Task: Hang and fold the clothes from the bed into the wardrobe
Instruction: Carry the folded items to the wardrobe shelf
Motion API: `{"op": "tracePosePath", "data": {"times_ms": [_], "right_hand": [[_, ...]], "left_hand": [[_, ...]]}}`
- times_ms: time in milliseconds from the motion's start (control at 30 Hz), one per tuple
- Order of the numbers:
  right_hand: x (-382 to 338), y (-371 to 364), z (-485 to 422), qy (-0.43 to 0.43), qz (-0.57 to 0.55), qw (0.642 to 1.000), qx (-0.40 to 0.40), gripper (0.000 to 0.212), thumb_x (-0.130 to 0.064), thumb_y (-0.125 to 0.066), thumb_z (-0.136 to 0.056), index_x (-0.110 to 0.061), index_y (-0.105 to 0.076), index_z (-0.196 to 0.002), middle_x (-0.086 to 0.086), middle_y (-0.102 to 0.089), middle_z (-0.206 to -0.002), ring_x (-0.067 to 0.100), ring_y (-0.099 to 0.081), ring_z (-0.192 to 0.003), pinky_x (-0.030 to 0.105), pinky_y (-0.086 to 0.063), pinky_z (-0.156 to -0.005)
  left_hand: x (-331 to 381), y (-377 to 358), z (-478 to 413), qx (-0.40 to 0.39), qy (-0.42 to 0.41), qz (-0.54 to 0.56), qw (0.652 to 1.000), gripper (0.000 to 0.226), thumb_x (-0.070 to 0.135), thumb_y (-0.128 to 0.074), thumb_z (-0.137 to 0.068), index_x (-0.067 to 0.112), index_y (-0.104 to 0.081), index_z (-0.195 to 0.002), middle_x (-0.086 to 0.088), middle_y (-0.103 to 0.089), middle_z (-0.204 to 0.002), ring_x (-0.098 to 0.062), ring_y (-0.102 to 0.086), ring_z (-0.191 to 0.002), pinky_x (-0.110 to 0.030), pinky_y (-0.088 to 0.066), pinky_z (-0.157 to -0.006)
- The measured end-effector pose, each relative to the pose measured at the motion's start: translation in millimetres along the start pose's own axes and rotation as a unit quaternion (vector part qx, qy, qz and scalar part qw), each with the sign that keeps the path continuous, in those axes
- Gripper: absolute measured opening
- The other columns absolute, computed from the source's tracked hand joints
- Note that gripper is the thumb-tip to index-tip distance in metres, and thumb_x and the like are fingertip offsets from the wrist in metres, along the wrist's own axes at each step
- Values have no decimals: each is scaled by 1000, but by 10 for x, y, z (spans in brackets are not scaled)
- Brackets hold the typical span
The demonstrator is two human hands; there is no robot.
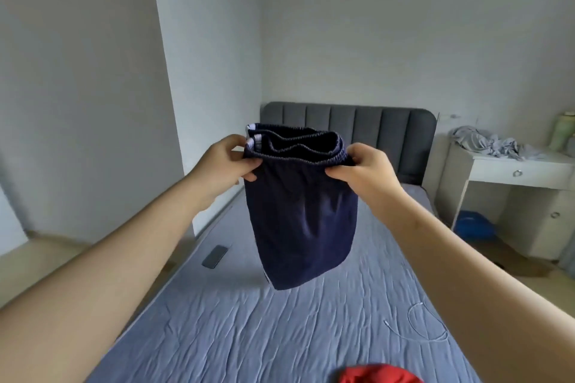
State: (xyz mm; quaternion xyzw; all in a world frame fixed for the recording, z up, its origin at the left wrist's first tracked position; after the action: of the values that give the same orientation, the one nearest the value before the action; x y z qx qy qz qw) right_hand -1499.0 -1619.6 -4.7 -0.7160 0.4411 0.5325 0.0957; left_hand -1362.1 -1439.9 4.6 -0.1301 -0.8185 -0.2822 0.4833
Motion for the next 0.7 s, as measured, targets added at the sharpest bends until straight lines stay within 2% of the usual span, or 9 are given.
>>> {"op": "tracePosePath", "data": {"times_ms": [67, 167, 267, 333, 400, 500, 533, 600, 700], "right_hand": [[262, -72, 373, -39, 25, 999, -26, 17, -11, -71, -68, -15, -54, -64, -6, -52, -59, 14, -47, -63, 29, -37, -59], [700, -168, 985, -103, 53, 989, -93, 15, -8, -70, -68, -3, -57, -74, 1, -54, -67, 17, -47, -67, 30, -37, -62], [1075, -217, 1575, -168, 48, 964, -201, 23, 1, -68, -68, 4, -62, -90, 5, -58, -78, 14, -51, -78, 38, -48, -76], [1283, -233, 1897, -204, 14, 938, -279, 26, 8, -65, -69, 4, -63, -95, 4, -59, -85, 13, -52, -83, 37, -48, -82], [1429, -245, 2188, -241, 12, 905, -349, 27, 7, -64, -71, -13, -67, -89, -2, -62, -85, 9, -55, -81, 28, -47, -76], [1565, -267, 2448, -292, 29, 864, -408, 29, -1, -64, -77, -28, -65, -86, -11, -64, -87, 1, -57, -80, 16, -47, -68], [1597, -281, 2508, -306, 33, 860, -406, 28, -2, -64, -78, -27, -65, -91, -9, -64, -91, 4, -57, -84, 18, -46, -70], [1653, -320, 2605, -331, 28, 860, -388, 31, -2, -63, -80, -18, -64, -107, -2, -61, -98, 11, -55, -92, 26, -45, -78], [1767, -388, 2661, -352, 34, 861, -365, 36, 0, -62, -82, -8, -60, -117, 4, -57, -100, 15, -52, -92, 29, -42, -78]], "left_hand": [[-258, -121, 392, -2, 43, 3, 999, 16, 6, -60, -87, 21, -55, -86, 15, -64, -60, 4, -56, -56, -9, -39, -53], [-657, -312, 995, -31, 126, 2, 992, 14, 8, -65, -85, 21, -58, -88, 5, -64, -84, -7, -57, -81, -20, -41, -75], [-1035, -476, 1577, -69, 208, 19, 976, 16, 3, -67, -82, 10, -62, -95, -7, -66, -100, -15, -58, -95, -27, -40, -90], [-1247, -546, 1899, -105, 250, 40, 962, 18, -1, -67, -80, 9, -64, -95, -9, -68, -103, -17, -60, -100, -30, -39, -97], [-1442, -592, 2178, -147, 281, 38, 947, 16, -2, -67, -79, 10, -65, -90, -5, -69, -95, -16, -62, -96, -28, -42, -95], [-1646, -643, 2407, -180, 317, 32, 931, 15, -1, -68, -79, 11, -63, -85, 1, -69, -83, -11, -64, -86, -17, -48, -77], [-1697, -665, 2453, -179, 328, 31, 927, 16, -1, -68, -79, 13, -63, -85, 3, -69, -81, -8, -65, -82, -15, -48, -71], [-1784, -725, 2515, -175, 345, 26, 922, 18, 0, -68, -80, 17, -60, -83, 4, -68, -81, -6, -64, -80, -16, -48, -69], [-1893, -821, 2537, -178, 353, -5, 918, 18, 4, -69, -80, 17, -57, -81, 2, -65, -82, -9, -62, -82, -23, -49, -82]]}}
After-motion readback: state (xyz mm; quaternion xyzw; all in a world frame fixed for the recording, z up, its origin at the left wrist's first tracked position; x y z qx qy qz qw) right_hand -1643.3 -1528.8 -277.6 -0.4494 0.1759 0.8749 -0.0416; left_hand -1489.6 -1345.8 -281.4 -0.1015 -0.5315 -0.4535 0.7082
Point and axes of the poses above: each hand's wrist, its own z-axis away from the middle knuckle, its own y-axis out of the back of the hand, x = y × z, the point moved 1 cm from there along -z, towards the middle knuckle
